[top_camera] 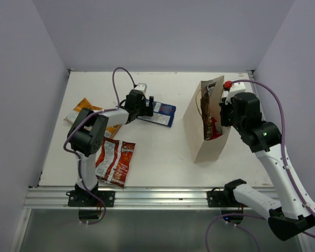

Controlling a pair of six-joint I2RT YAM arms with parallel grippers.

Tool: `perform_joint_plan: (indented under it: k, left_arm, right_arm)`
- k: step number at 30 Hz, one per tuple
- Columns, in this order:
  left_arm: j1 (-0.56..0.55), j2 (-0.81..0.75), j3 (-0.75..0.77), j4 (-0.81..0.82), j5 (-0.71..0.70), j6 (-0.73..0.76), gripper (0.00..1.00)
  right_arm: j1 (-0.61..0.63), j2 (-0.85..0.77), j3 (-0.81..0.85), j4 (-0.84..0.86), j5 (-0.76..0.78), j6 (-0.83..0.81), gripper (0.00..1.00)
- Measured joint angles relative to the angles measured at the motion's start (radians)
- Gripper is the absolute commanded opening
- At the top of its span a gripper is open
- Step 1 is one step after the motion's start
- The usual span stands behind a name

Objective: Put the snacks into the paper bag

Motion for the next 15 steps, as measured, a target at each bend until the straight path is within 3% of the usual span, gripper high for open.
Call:
perform_joint_plan:
  k: [7,9,10,12,13,15]
  left_arm:
    - [0.001,0.051,0.052,0.002,-0.003,0.009,0.97]
    - [0.001,0.054,0.052,0.005,0.0,0.008,0.69]
    - [0.001,0.056,0.052,0.01,0.004,0.005,0.47]
    - [0.001,0.062,0.055,0.017,0.023,0.004,0.26]
    - [0.0,0.064,0.059,0.023,0.033,0.001,0.05]
    - [-0.002,0.065,0.064,0.028,0.042,0.002,0.0]
  right_arm:
    - [0.0,0.0,0.0,0.0,0.0,0.0,0.04]
    - [0.0,0.0,0.0,0.0,0.0,0.0,0.04]
    - [0.0,0.0,0.0,0.0,0.0,0.0,0.04]
    - [0.0,0.0,0.0,0.0,0.0,0.0,0.04]
    - [0.0,0.0,0.0,0.0,0.0,0.0,0.04]
    - [0.0,0.0,0.0,0.0,0.0,0.0,0.04]
